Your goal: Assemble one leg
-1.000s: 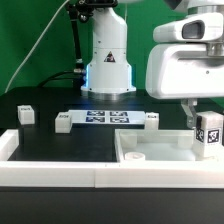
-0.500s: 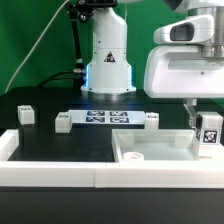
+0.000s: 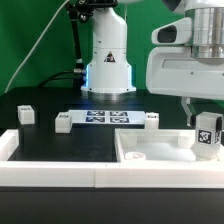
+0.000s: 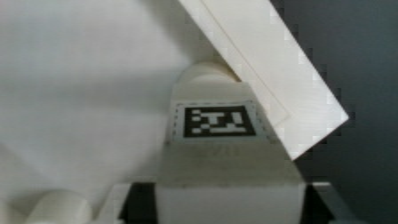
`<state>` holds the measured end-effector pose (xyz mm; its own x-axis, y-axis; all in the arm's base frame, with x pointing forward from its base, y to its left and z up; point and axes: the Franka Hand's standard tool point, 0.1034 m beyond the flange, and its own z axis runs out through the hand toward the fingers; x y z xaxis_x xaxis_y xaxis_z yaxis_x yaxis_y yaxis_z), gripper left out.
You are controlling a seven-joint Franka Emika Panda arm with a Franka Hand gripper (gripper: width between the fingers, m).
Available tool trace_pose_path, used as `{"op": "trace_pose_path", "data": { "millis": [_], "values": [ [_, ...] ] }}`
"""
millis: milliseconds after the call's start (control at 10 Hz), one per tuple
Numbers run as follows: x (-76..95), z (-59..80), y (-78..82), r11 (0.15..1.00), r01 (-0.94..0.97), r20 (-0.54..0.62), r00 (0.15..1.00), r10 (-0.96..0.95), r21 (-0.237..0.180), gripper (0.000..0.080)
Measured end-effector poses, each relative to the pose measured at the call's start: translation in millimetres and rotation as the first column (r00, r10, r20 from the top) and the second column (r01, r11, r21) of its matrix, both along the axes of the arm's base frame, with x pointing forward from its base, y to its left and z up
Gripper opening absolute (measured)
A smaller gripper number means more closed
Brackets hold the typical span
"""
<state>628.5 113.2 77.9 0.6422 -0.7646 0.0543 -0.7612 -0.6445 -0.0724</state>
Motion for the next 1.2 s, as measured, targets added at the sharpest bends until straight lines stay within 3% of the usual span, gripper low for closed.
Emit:
{"op": "trace_pose_path", "data": {
  "millis": [300, 700, 800, 900, 1000, 1100, 1200],
  "values": [
    [-2.7, -0.5, -0.7, 0.932, 0.363, -0.006, 0.932, -0.363, 0.007, 0.0292],
    [-3.6, -0.7, -2.9, 0.86, 0.509, -0.036, 0.861, -0.507, 0.048, 0.0292],
    [-3.7, -1.0, -2.8, 0.868, 0.494, -0.036, 0.869, -0.493, 0.047, 0.0383],
    [-3.7, -1.1, -2.6, 0.871, 0.489, -0.035, 0.872, -0.488, 0.047, 0.0383],
    [-3.6, -0.9, -2.8, 0.91, 0.413, -0.031, 0.911, -0.412, 0.042, 0.0574],
    [-3.5, -0.8, -0.8, 0.912, 0.408, -0.029, 0.913, -0.407, 0.044, 0.0626],
    [-3.4, -0.5, 0.2, 0.947, 0.319, -0.024, 0.948, -0.318, 0.038, 0.0626]
  ]
}}
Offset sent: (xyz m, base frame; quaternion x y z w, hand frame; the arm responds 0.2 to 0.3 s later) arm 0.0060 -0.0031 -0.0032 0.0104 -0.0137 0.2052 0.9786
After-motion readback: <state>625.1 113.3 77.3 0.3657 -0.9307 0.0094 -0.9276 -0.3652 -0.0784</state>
